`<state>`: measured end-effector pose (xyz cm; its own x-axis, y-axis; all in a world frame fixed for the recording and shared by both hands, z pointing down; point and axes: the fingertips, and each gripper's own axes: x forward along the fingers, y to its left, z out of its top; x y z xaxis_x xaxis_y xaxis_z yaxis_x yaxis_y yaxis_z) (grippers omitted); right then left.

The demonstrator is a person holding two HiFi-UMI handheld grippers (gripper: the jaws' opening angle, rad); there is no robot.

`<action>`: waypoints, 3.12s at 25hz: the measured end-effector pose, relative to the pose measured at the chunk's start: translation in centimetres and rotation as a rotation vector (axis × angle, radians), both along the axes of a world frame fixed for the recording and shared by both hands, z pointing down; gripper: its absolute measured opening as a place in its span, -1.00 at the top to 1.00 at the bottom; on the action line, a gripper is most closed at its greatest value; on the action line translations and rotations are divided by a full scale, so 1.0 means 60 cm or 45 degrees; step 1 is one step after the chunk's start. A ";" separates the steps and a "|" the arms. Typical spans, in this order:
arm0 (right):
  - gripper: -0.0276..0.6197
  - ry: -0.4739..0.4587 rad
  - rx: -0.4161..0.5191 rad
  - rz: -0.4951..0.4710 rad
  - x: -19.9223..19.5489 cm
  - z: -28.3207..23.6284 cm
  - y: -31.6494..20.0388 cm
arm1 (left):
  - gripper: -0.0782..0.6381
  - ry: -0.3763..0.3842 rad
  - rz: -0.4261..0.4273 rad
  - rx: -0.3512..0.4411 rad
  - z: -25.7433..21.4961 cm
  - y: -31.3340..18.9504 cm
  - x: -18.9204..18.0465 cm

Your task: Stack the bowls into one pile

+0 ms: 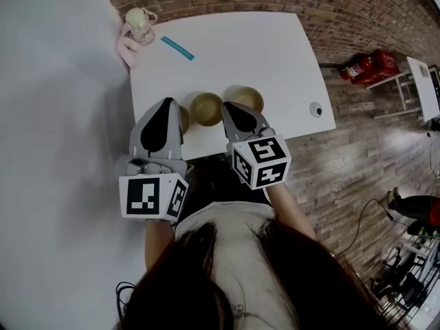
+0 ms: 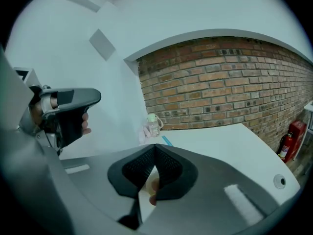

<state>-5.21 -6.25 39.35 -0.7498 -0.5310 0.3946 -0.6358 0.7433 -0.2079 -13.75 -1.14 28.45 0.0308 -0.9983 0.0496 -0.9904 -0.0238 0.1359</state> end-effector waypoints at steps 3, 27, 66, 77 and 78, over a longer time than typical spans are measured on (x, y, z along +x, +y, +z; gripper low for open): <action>0.91 0.019 -0.041 0.006 0.000 0.024 -0.007 | 0.78 0.008 -0.007 -0.015 0.008 -0.008 -0.003; 0.73 0.152 -0.346 0.055 0.017 0.183 -0.025 | 0.78 0.052 0.007 -0.125 0.066 -0.043 -0.001; 0.66 0.134 -0.747 0.150 0.014 0.331 -0.022 | 0.78 0.026 -0.005 -0.270 0.116 -0.073 0.004; 0.71 0.098 -0.808 0.182 0.003 0.341 -0.026 | 0.78 0.020 -0.012 -0.289 0.122 -0.076 -0.002; 0.74 0.094 -0.813 0.190 0.003 0.342 -0.026 | 0.78 0.019 -0.013 -0.290 0.121 -0.076 -0.003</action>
